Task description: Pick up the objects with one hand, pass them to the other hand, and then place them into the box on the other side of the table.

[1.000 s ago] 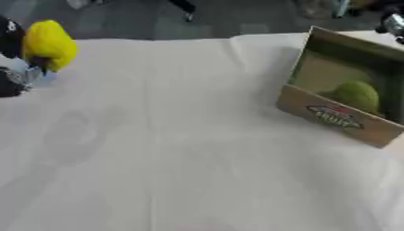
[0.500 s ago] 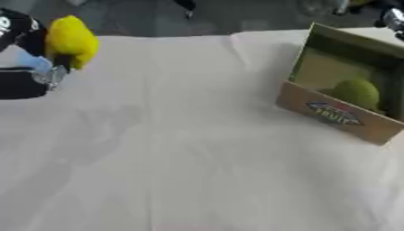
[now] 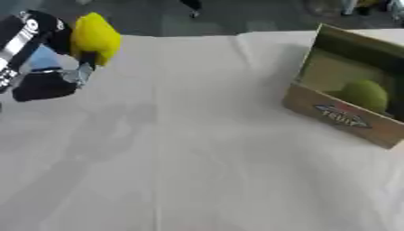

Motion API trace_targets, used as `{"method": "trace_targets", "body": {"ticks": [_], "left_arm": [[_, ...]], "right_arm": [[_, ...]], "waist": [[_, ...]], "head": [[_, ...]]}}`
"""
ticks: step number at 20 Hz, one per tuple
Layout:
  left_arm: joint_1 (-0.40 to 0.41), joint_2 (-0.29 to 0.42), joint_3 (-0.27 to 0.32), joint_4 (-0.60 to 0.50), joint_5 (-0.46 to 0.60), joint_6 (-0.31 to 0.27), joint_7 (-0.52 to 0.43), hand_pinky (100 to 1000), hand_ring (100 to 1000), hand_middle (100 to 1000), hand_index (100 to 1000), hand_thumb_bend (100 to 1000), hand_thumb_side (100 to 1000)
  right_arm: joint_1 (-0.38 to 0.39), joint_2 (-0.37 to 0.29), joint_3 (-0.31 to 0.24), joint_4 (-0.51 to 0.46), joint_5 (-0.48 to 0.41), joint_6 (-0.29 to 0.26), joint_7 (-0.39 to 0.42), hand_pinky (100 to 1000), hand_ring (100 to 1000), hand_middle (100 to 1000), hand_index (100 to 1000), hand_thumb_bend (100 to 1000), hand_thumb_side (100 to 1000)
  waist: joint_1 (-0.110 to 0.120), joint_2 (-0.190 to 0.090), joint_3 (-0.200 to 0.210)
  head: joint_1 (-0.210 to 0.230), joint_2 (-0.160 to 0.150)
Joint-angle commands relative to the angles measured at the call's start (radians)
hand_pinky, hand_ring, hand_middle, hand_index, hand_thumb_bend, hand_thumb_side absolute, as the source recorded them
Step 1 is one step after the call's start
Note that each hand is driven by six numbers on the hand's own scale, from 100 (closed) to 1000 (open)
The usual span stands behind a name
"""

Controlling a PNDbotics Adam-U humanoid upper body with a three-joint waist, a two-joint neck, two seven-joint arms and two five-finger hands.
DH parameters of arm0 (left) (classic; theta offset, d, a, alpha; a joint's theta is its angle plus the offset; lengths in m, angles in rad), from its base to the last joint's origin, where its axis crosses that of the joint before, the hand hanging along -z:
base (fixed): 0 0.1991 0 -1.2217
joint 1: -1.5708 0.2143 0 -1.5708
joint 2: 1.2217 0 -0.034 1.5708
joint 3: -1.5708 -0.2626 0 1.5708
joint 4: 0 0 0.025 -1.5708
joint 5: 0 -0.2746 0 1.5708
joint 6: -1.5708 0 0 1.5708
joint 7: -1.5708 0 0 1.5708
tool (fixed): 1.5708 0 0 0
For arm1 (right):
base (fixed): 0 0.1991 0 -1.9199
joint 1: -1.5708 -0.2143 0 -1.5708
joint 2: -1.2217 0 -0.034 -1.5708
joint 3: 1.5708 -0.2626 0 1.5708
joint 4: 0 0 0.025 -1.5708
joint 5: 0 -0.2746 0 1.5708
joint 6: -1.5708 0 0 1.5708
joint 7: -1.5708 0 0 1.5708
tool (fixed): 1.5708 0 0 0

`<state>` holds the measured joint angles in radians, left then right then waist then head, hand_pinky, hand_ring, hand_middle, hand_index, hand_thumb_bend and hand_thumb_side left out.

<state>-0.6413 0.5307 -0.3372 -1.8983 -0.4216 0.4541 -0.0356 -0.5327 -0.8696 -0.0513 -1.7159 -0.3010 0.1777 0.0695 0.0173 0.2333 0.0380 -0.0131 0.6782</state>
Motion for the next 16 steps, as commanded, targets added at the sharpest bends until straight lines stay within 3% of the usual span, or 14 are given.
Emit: {"method": "trace_targets", "body": {"ticks": [1, 8, 16], "left_arm": [[-0.005, -0.014, -0.002, 0.01, 0.012, -0.015, 0.048, 634, 543, 470, 513, 100, 280], [0.013, -0.066, -0.02, 0.056, -0.01, -0.062, 0.118, 633, 540, 467, 512, 100, 292], [0.024, -0.083, -0.04, 0.045, -0.046, -0.139, 0.152, 630, 539, 464, 498, 100, 300]], "right_arm": [[-0.044, -0.07, 0.014, -0.036, 0.018, -0.008, 0.014, 965, 778, 850, 921, 100, 334], [-0.142, -0.123, 0.074, -0.043, 0.054, -0.029, 0.049, 956, 782, 842, 912, 100, 294], [-0.31, -0.079, 0.155, -0.009, 0.101, -0.03, 0.183, 948, 786, 834, 902, 100, 306]], "waist": [[-0.017, -0.01, 0.0], [-0.027, -0.014, 0.005], [-0.031, -0.019, 0.002]], "head": [[0.006, 0.007], [-0.002, 0.008], [-0.004, 0.011]]}}
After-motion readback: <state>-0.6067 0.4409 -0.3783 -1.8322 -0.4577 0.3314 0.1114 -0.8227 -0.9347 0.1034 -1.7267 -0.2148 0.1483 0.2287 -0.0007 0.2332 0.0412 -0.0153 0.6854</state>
